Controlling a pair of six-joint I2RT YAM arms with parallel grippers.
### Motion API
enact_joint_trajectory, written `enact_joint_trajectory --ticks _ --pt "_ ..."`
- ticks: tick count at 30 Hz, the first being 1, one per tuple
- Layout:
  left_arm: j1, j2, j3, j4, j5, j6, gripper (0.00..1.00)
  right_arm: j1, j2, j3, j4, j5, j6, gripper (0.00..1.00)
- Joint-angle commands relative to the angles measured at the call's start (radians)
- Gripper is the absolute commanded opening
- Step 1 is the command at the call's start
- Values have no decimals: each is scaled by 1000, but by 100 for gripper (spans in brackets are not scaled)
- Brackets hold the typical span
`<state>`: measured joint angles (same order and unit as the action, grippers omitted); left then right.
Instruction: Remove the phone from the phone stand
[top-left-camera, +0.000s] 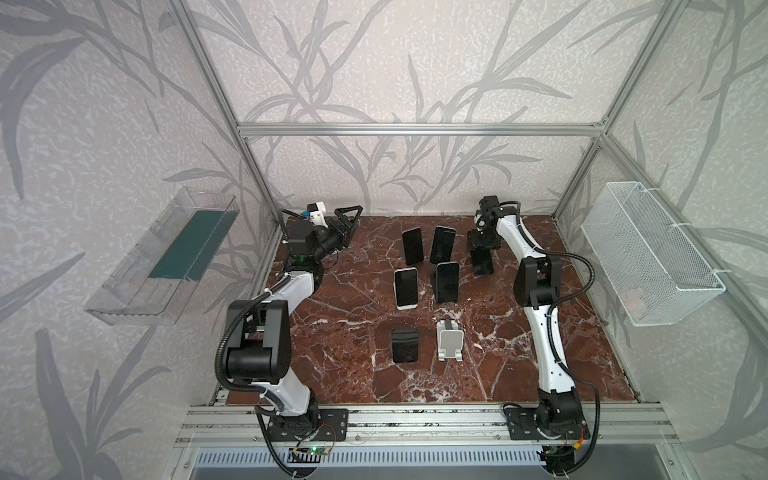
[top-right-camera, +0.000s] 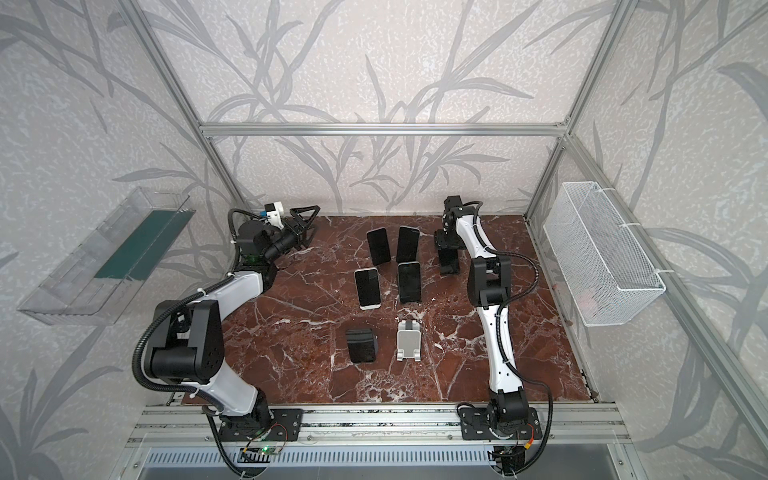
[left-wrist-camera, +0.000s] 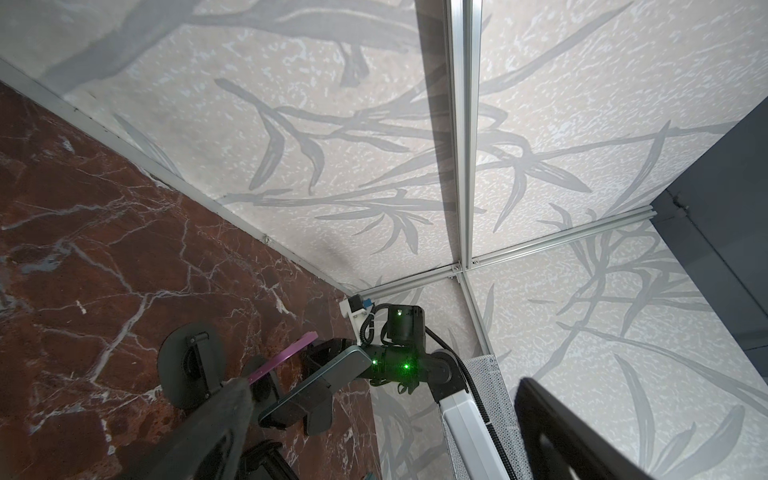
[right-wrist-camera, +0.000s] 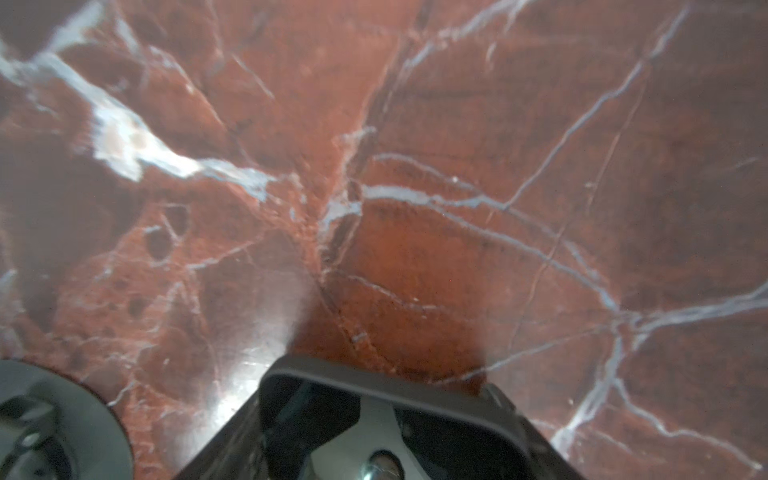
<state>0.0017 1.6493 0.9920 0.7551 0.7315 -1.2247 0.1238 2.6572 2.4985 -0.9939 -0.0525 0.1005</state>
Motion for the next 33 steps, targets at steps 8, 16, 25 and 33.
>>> enact_joint_trajectory --ticks 8,16,25,33 --pt "-2 13 2 65 36 -35 99 -15 77 96 -29 6 26 64" --pt "-2 14 11 66 54 -40 99 -23 80 103 -44 -18 45 70" --pt "-1 13 14 61 57 -39 98 -24 74 83 -40 -22 29 76" --pt "9 33 36 32 87 -14 98 -28 75 60 -83 -121 56 78"
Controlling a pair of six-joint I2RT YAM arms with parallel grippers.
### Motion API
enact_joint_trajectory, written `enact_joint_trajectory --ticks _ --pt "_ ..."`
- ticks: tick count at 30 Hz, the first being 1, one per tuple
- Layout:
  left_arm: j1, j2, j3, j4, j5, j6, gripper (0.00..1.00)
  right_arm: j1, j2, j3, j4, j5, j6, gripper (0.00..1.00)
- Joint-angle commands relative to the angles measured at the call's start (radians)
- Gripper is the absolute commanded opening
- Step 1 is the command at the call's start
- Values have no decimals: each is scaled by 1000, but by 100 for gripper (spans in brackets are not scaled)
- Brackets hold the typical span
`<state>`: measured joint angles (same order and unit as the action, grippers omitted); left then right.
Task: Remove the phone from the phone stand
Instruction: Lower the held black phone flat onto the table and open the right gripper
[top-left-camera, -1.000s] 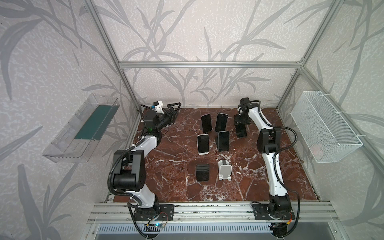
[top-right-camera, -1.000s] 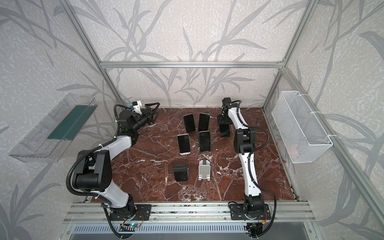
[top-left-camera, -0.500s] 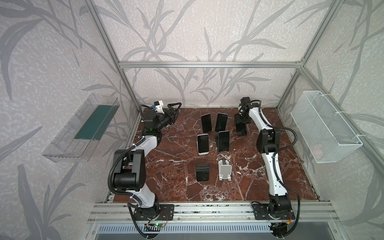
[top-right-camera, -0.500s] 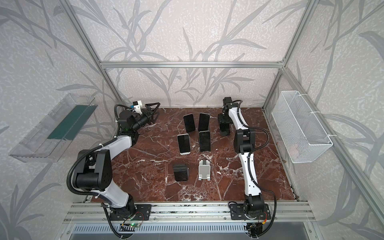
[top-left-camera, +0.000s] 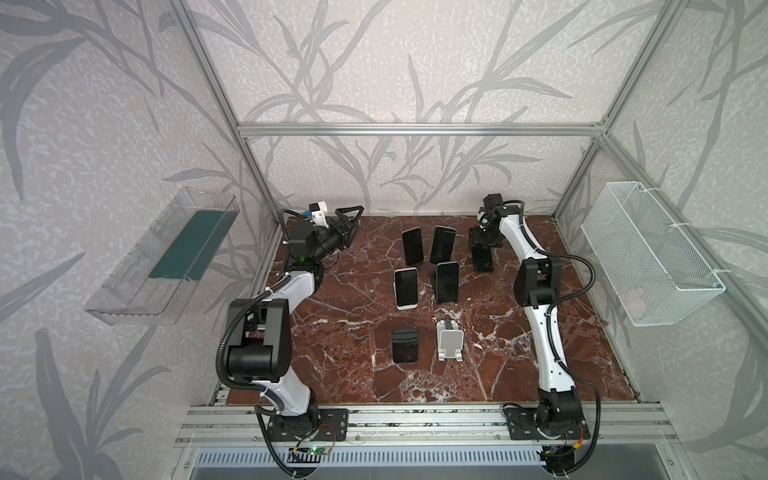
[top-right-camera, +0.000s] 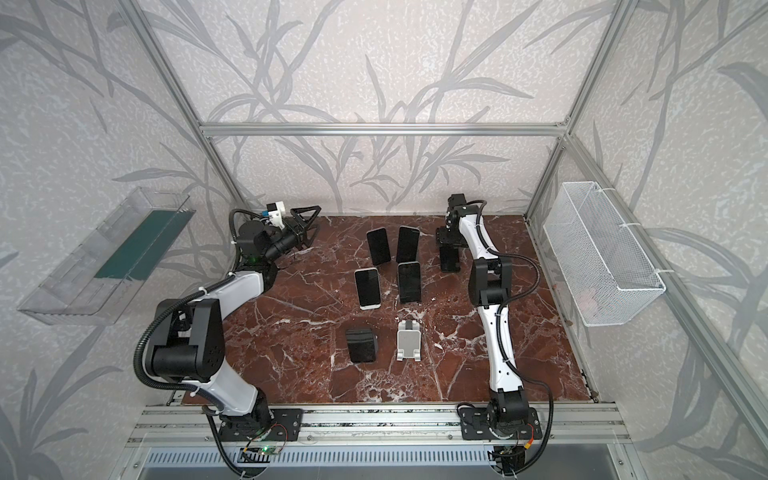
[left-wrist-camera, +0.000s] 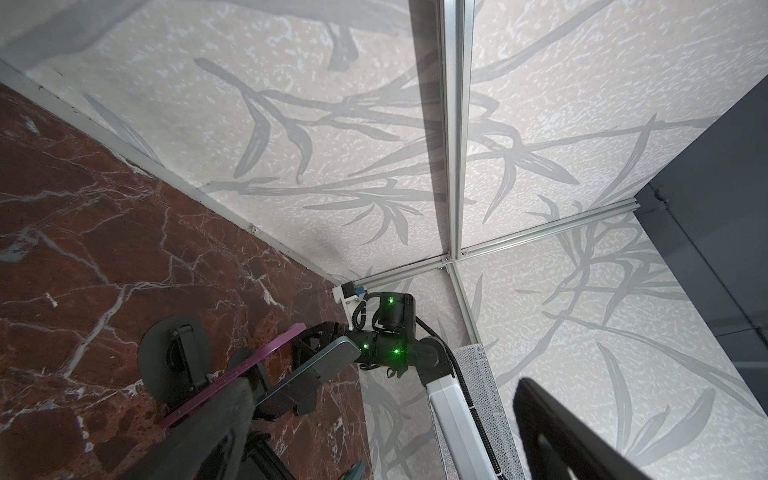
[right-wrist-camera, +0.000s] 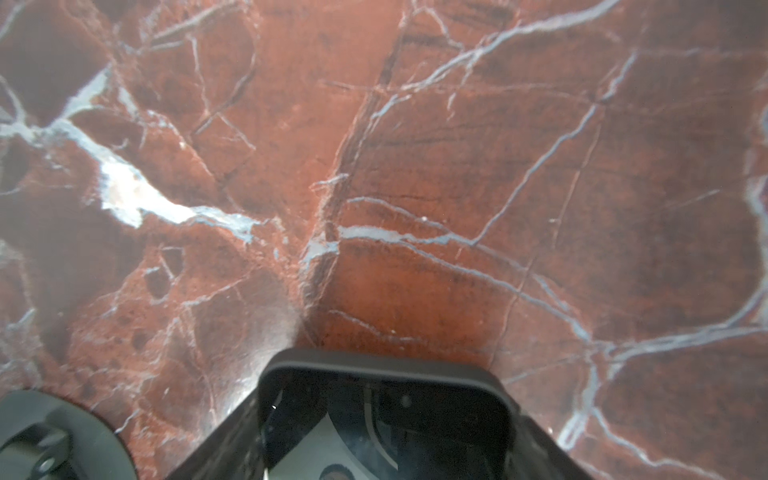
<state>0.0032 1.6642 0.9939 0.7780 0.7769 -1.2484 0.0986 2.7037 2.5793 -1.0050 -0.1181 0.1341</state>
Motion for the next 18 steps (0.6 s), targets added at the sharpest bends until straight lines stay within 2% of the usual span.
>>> enact_joint_trajectory --ticks 1,5,11,16,18 --pt "11 20 38 -16 44 26 98 -3 27 -29 -80 -44 34 78" --pt "16 31 42 -44 41 48 97 -4 5 -37 -81 -26 44 78" --pt "18 27 57 -78 55 80 96 -6 -68 25 -78 -31 65 84" --pt "18 -1 53 -85 47 93 95 -5 -173 54 -136 28 90 87" --pt "17 -8 71 -105 68 94 93 4 -233 35 -185 85 108 86"
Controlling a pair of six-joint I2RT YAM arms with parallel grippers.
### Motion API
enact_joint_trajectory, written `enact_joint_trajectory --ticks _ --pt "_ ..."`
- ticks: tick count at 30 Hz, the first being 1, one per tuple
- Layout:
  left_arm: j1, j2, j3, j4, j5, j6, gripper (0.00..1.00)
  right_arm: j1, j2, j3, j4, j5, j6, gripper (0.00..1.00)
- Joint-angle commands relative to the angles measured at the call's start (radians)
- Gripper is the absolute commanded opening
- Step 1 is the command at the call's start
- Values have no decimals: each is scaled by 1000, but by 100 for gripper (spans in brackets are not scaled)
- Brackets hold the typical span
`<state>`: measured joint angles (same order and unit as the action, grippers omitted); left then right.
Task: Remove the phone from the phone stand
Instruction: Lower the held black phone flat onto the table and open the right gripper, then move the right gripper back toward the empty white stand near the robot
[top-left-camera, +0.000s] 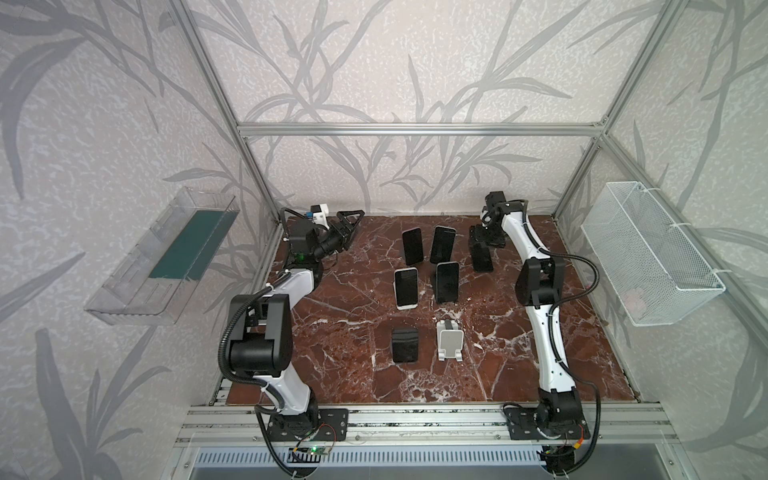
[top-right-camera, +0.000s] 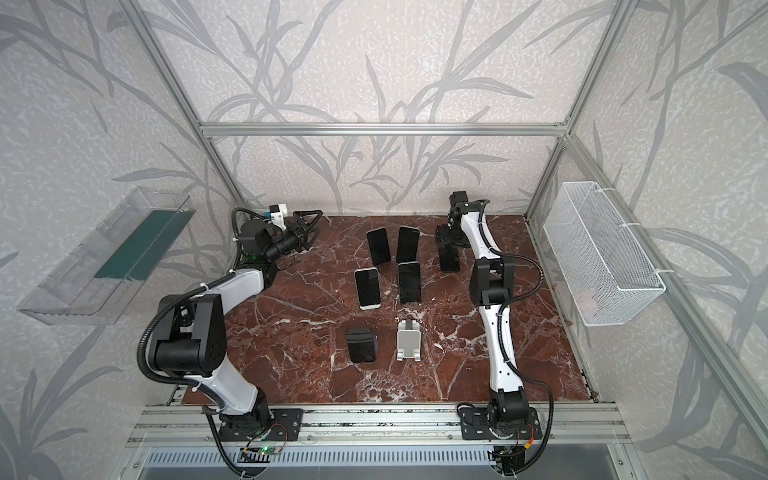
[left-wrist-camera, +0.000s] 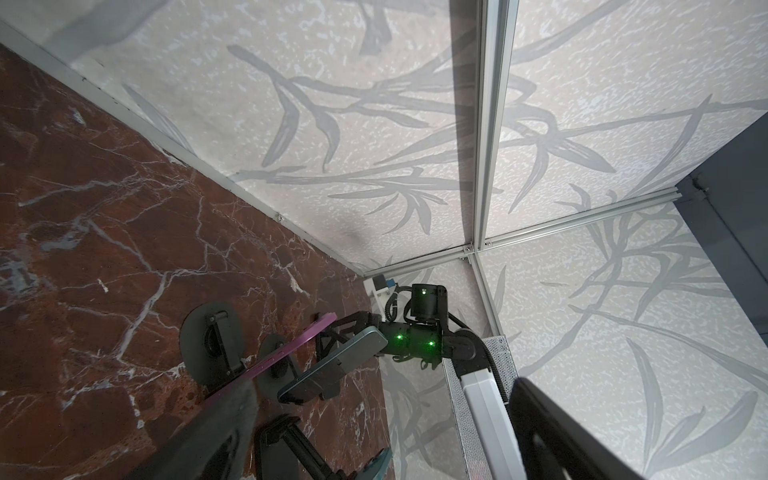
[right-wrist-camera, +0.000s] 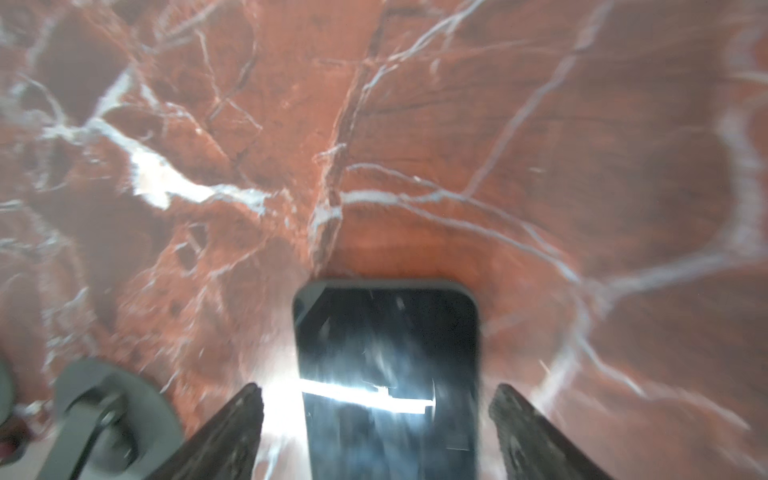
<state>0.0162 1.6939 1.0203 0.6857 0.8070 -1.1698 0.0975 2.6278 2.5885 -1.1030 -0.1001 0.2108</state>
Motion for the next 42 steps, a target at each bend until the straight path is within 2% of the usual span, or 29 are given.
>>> enact_joint_trajectory --ticks 1,3,7,11,14,17,18,20,23,27,32,35,37,39,42 --pt "4 -45 52 -23 44 14 93 17 -200 -14 -103 97 38 86" --pt "5 -62 47 -26 34 17 93 43 -315 -169 -71 142 34 86" --pt "4 -86 29 -47 -4 38 93 76 -570 -535 117 164 49 87" --pt "-2 -104 19 -41 -21 36 93 108 -790 -792 224 163 96 86" --pt "-2 -120 9 -59 -47 42 94 162 -985 -1018 331 212 104 87" --pt "9 -113 2 -71 -74 15 94 219 -1153 -1271 488 190 113 87" --pt "11 -113 -8 -61 -85 7 93 240 -1198 -1340 518 217 123 87" --pt "11 -137 -42 -76 -150 3 92 267 -1276 -1431 537 252 138 87" --pt "6 -192 -64 -195 -245 45 91 286 -1390 -1538 531 268 182 88" --pt "8 -205 -35 -319 -278 117 91 288 -1536 -1674 481 307 243 88" --pt "13 -204 -54 -350 -326 83 91 289 -1732 -1789 431 382 288 85" --pt "13 -219 -69 -302 -307 42 91 289 -1831 -1820 413 334 309 88" --pt "9 -235 -61 -327 -302 57 92 289 -1877 -1832 400 306 299 91" --pt "-11 -249 -49 -372 -321 94 92 289 -1933 -1842 389 315 313 98" --pt "-32 -255 -45 -385 -325 108 93 289 -2034 -1878 425 310 325 99"
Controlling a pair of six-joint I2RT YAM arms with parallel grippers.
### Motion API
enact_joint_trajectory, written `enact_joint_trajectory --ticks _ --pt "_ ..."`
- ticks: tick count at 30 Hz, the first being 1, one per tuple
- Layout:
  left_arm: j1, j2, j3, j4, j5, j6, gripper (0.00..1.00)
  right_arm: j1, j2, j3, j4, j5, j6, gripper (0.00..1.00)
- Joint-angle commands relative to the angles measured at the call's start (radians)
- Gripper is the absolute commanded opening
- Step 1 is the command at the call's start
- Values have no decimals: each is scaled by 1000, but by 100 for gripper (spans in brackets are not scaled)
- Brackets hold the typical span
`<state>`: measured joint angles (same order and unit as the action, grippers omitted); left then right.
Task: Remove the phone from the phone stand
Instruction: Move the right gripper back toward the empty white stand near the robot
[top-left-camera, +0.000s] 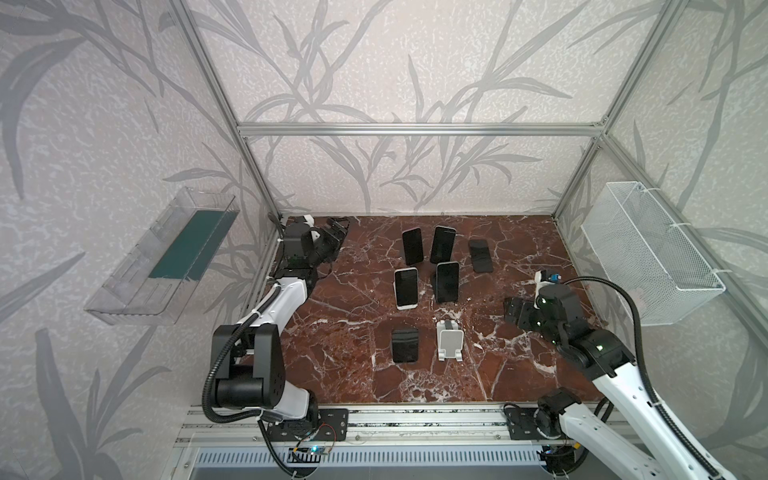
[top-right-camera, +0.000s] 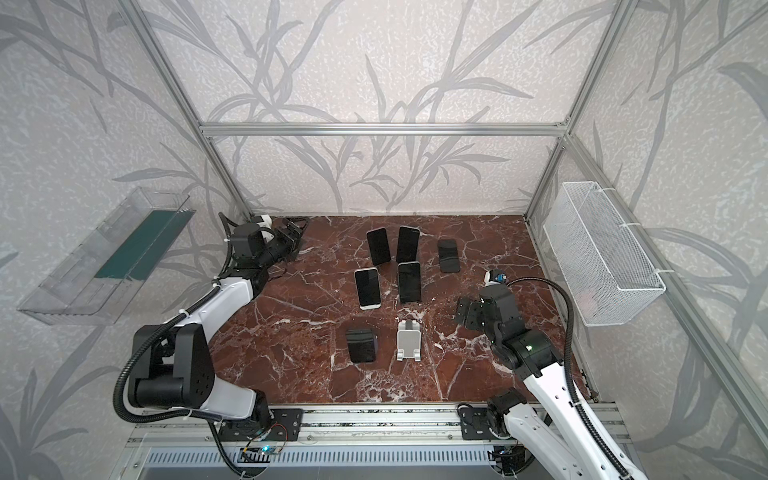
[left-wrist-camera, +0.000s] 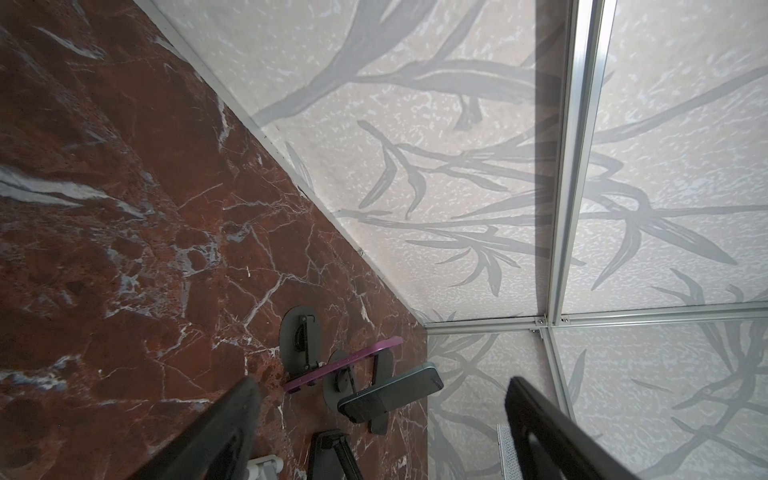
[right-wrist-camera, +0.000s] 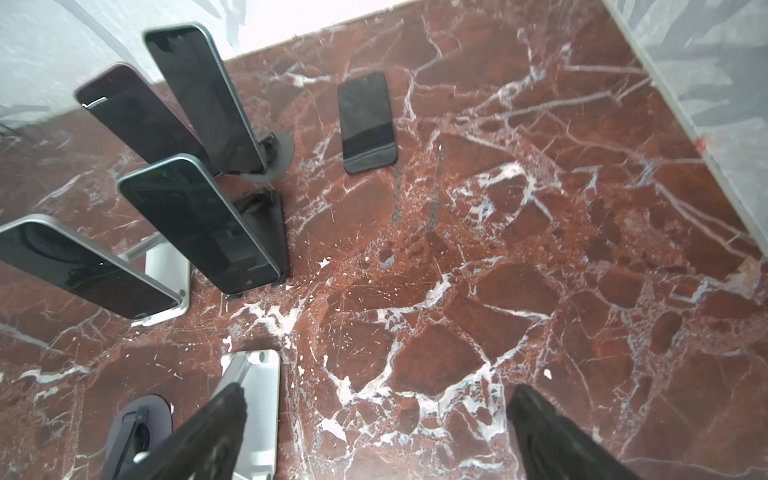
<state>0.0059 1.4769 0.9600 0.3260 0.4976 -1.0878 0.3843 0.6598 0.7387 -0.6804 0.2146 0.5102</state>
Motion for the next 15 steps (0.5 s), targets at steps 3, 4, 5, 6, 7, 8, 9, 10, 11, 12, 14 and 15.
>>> enact_joint_trajectory --ticks 3,4,5,6,7,8,9,10,11,12,14,15 --pt "-39 -41 17 -32 -18 39 92 2 -197 -85 61 -78 10 99" --pt "-45 -43 19 -38 -22 48 93 2 -237 -105 75 -107 5 99" --pt "-51 -46 20 -46 -28 57 93 2 -264 -116 74 -116 24 99" --pt "-57 -52 22 -56 -35 64 93 2 -278 -119 63 -122 32 99" --pt "-64 -55 23 -62 -39 69 92 2 -284 -119 45 -132 34 100" --pt "-69 -59 22 -61 -38 70 92 2 -282 -116 23 -144 35 99" --pt "-73 -61 24 -60 -36 69 92 2 -278 -114 8 -154 37 97" --pt "-76 -64 25 -61 -32 68 92 3 -274 -116 -5 -167 40 96" --pt "-79 -67 26 -60 -28 65 92 5 -273 -119 -17 -167 50 95" --pt "-79 -69 29 -61 -25 62 92 7 -274 -123 -19 -162 61 94" --pt "-78 -73 31 -55 -14 55 92 15 -285 -139 0 -151 89 94" --pt "-79 -73 33 -53 -10 55 92 21 -290 -147 11 -148 106 94"
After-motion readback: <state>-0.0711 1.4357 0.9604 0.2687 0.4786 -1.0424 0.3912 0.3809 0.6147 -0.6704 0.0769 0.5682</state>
